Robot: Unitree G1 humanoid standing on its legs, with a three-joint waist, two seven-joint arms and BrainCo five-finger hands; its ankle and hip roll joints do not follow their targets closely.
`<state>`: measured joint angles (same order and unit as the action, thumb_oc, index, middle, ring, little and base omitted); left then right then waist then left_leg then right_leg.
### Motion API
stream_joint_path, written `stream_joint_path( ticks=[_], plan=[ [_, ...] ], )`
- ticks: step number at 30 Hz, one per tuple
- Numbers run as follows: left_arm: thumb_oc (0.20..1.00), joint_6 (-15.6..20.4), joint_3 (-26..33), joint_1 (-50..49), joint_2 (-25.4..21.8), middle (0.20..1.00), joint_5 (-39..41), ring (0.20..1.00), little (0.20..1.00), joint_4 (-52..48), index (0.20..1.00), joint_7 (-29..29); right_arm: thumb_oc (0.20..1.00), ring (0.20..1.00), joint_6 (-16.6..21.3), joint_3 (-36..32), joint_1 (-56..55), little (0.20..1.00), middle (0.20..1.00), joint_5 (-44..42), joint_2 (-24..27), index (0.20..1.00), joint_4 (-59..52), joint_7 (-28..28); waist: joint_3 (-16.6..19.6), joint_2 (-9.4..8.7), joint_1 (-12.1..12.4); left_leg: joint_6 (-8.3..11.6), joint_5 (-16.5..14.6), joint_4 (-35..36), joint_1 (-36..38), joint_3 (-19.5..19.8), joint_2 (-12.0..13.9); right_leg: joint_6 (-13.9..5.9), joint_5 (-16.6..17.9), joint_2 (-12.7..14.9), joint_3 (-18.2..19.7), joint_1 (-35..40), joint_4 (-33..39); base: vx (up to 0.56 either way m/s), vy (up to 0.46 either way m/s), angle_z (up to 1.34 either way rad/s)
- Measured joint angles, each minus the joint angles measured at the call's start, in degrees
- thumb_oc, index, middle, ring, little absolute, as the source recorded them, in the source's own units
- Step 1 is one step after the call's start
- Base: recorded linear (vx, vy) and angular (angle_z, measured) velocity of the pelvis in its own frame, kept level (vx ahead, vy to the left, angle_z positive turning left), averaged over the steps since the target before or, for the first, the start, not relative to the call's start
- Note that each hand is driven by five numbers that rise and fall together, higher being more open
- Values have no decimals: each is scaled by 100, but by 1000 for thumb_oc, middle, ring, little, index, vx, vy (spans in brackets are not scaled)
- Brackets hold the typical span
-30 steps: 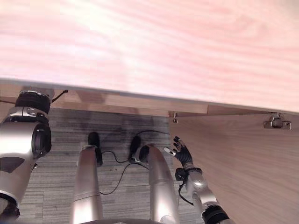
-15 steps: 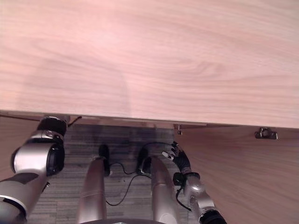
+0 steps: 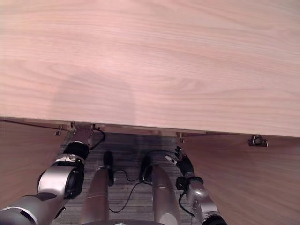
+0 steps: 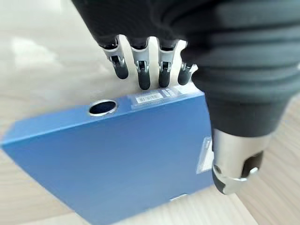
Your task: Put the empty folder in the office cabinet
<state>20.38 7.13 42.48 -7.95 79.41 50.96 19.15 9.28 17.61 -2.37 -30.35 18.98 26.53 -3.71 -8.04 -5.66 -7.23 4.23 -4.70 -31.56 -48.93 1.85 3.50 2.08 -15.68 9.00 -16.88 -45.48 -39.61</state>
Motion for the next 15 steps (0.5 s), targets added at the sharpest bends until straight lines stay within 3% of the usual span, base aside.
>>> stream_joint_path(
  ticks=[6, 12, 15],
  plan=[
    [1000, -6, 18, -342, 147, 1000, 4, 1000, 1000, -1, 1000, -38, 1000, 1000, -4, 2, -152, 1000, 1000, 0, -3, 1000, -5, 9, 17, -12, 20, -9, 96, 481, 685, -43, -5, -62, 79, -71, -11, 638, 429, 12, 0, 0],
    [1000, -44, 34, -900, 364, 1000, 10, 1000, 1000, 22, 1000, -134, 1000, 1000, -6, 5, -307, 1000, 1000, 1, -34, 1000, -12, 56, 146, -17, 88, -46, 468, 1442, 1668, -152, -28, -133, 337, -115, -26, 1452, 1156, -25, 13, -1],
    [1000, -49, 192, -1013, 430, 1000, 14, 1000, 1000, 86, 1000, -172, 1000, 1000, -8, 26, -405, 1000, 1000, 4, -33, 1000, -8, 105, 200, -9, 149, -42, 509, 1676, 1946, -146, -21, -137, 367, -167, -28, 1728, 1392, 61, 3, 1]
  ],
)
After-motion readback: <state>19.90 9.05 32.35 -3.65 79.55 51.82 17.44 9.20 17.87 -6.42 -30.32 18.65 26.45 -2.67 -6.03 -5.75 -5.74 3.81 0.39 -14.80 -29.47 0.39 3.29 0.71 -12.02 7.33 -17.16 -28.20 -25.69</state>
